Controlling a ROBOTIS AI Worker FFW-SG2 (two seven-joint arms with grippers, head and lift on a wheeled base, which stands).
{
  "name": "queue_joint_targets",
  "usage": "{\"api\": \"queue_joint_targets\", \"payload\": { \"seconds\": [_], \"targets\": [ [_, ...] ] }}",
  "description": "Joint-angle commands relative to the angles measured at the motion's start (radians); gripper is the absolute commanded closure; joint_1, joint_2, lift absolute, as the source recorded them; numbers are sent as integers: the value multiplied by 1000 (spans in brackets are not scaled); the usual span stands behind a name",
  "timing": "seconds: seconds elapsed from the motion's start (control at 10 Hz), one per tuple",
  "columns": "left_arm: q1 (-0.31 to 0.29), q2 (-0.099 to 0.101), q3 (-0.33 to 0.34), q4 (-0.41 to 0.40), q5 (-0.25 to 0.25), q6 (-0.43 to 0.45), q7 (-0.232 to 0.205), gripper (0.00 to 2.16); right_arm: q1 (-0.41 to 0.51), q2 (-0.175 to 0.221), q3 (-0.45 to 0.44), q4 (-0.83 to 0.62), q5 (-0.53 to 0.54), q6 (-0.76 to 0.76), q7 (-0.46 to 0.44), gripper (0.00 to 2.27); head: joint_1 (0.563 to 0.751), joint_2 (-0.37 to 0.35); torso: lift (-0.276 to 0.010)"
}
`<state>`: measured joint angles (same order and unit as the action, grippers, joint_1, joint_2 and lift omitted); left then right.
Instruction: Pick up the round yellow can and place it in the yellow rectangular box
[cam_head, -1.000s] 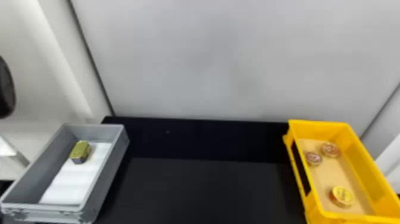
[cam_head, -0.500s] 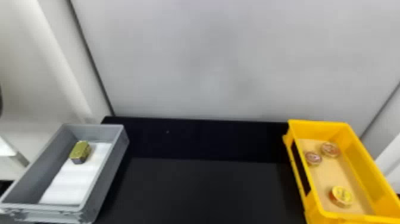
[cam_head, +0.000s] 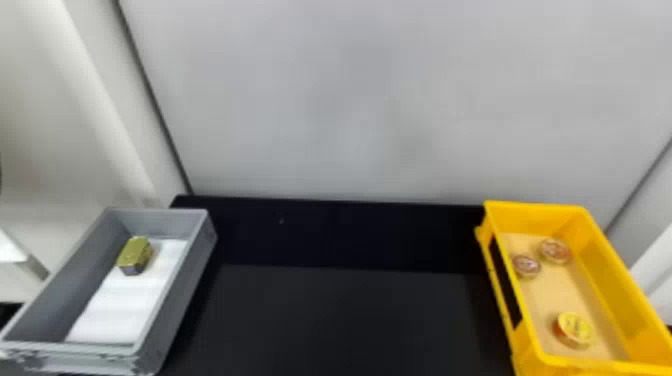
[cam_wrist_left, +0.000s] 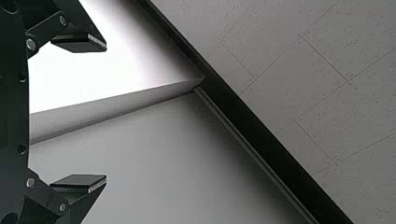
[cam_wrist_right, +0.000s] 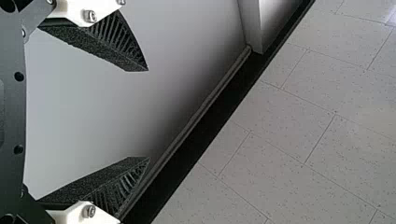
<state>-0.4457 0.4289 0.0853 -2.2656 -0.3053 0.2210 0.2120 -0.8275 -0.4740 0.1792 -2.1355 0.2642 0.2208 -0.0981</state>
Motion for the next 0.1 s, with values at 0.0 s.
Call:
{"api": "queue_joint_targets", "payload": {
  "seconds": [0.0],
  "targets": [
    [4,1,2,0,0,0,1,265,1,0,3,5,1,-1,-2,114,663,54,-10]
  ]
}}
